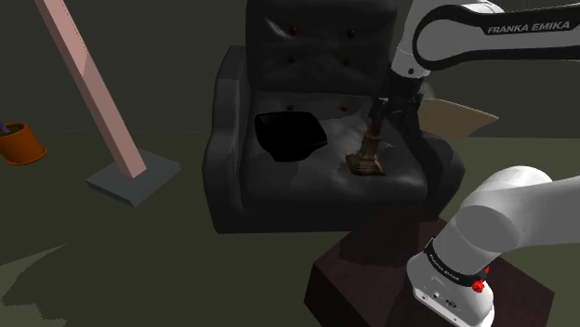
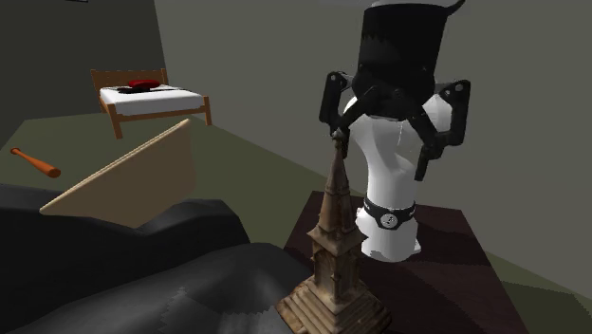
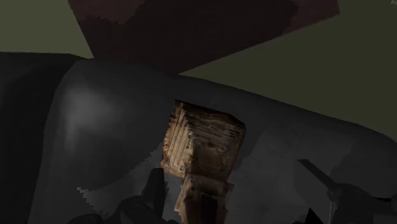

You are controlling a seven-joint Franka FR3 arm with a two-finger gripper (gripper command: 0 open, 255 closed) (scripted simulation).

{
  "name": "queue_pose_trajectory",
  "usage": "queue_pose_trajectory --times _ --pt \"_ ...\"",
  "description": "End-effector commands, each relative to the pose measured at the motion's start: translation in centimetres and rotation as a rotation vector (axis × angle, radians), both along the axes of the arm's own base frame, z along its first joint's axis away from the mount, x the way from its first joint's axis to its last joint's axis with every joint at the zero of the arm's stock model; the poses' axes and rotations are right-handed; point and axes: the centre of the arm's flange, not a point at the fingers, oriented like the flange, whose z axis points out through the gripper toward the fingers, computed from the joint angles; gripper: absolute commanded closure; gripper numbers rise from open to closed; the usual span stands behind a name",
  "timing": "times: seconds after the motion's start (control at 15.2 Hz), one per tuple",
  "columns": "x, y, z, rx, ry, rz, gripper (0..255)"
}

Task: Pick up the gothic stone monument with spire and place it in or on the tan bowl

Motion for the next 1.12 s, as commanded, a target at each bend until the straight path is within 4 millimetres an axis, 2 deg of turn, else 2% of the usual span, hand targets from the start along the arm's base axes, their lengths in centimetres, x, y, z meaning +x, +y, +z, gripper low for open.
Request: queue_pose_trajectory --times 0.0,0.13,0.59,1.06 --pt "0.7 -0.7 -1.7 -0.028 -0.080 -0.042 0" --pt "1.2 -1.3 -2.8 -0.046 -0.131 -0.073 0" --pt "1.7 -1.7 -6.8 -0.046 -0.131 -0.073 0" --pt "1.7 -1.7 -6.8 -0.046 -0.131 -0.073 0"
